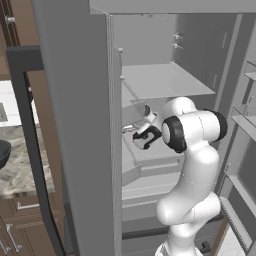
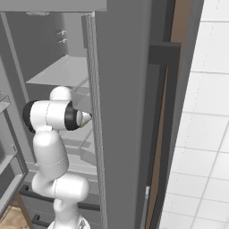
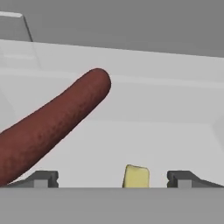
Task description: Pick the egg and butter from the fridge and place them by the bowl for mixing.
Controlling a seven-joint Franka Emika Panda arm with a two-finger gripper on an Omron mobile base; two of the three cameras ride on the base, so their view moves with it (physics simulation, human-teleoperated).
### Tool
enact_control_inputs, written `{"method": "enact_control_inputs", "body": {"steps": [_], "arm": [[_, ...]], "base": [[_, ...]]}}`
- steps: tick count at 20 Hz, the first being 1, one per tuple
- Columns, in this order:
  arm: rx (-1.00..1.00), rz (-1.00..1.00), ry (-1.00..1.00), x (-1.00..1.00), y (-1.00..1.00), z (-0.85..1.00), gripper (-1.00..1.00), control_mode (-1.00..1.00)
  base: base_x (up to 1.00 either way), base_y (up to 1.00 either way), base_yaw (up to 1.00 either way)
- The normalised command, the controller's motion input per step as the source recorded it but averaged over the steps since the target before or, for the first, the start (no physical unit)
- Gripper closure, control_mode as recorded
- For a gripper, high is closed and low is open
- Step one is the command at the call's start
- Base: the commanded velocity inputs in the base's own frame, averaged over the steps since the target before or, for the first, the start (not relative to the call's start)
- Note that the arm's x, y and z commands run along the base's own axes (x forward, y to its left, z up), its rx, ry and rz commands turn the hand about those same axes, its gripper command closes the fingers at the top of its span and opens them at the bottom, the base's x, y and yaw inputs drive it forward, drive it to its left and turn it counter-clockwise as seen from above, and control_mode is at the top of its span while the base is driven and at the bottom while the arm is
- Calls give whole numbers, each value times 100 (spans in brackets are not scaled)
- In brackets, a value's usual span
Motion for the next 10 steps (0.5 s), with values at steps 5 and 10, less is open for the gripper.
{"method": "enact_control_inputs", "body": {"steps": [5, 10], "arm": [[0, 0, -2, -23, 1, -1, -100, -100], [0, 0, 0, -23, 3, -4, -100, -100]], "base": [[0, 0, 0], [0, 0, 0]]}}
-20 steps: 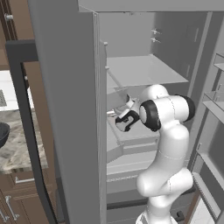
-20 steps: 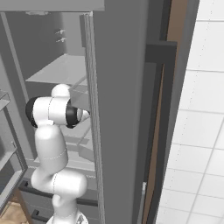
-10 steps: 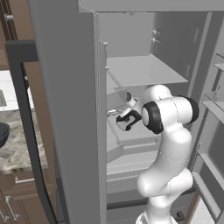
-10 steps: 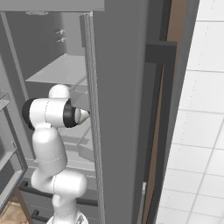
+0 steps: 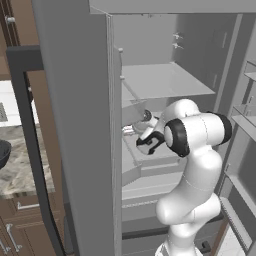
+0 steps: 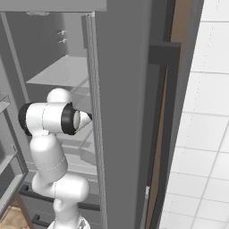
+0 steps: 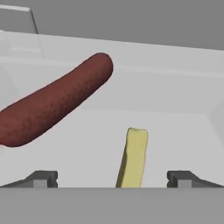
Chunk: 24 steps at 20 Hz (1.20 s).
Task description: Pick the egg and butter from the fridge and place them by the bowl for mixing.
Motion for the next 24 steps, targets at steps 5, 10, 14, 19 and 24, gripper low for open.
{"method": "enact_control_inputs", "body": {"steps": [5, 10, 14, 19, 24], "arm": [[0, 0, -1, -10, 0, -22, -100, -100], [0, 0, 0, 4, 0, -9, -100, -100], [1, 0, 0, 1, 2, -49, -100, -100], [0, 0, 0, 0, 2, -84, 100, -100], [0, 0, 0, 0, 0, 0, 100, -100]], "base": [[0, 0, 0], [0, 0, 0], [0, 0, 0], [0, 0, 0], [0, 0, 0]]}}
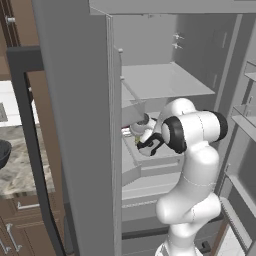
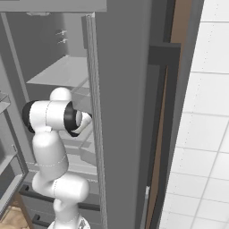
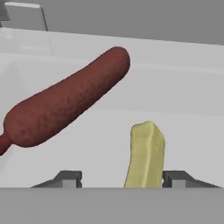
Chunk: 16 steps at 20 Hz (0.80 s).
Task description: Pick the egg and butter from the fridge and place them by the bowl for mixing.
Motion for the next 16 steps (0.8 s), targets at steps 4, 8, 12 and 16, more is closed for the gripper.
{"method": "enact_control_inputs", "body": {"steps": [4, 8, 12, 16], "arm": [[0, 0, 0, 0, 0, 0, 100, -100], [0, 0, -9, -7, 0, 12, 100, -100], [0, 0, -28, -71, 1, 57, 100, -100], [0, -1, -23, -100, 0, 39, 100, -100]], "base": [[0, 0, 0], [0, 0, 0], [0, 0, 0], [0, 0, 0]]}}
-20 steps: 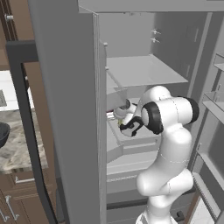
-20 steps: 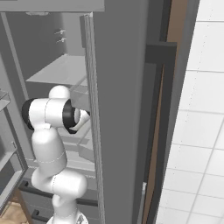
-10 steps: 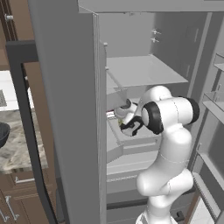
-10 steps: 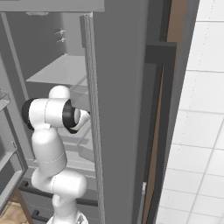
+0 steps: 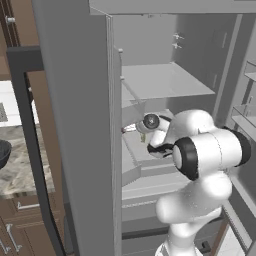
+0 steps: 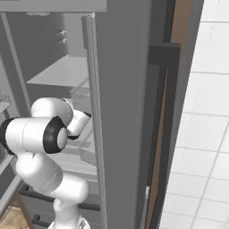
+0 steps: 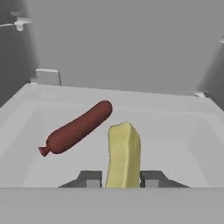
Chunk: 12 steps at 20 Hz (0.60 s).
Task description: Pick the egg and butter from the fridge and place them by the bowl for mixing.
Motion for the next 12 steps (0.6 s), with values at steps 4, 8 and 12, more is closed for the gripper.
{"method": "enact_control_inputs", "body": {"steps": [4, 8, 12], "arm": [[9, -9, -3, -100, 4, 93, 100, -100], [18, -15, 4, -100, 0, 100, 100, -100], [27, -16, 25, -100, 0, 100, 100, -100]], "base": [[0, 0, 0], [0, 0, 0], [0, 0, 0]]}}
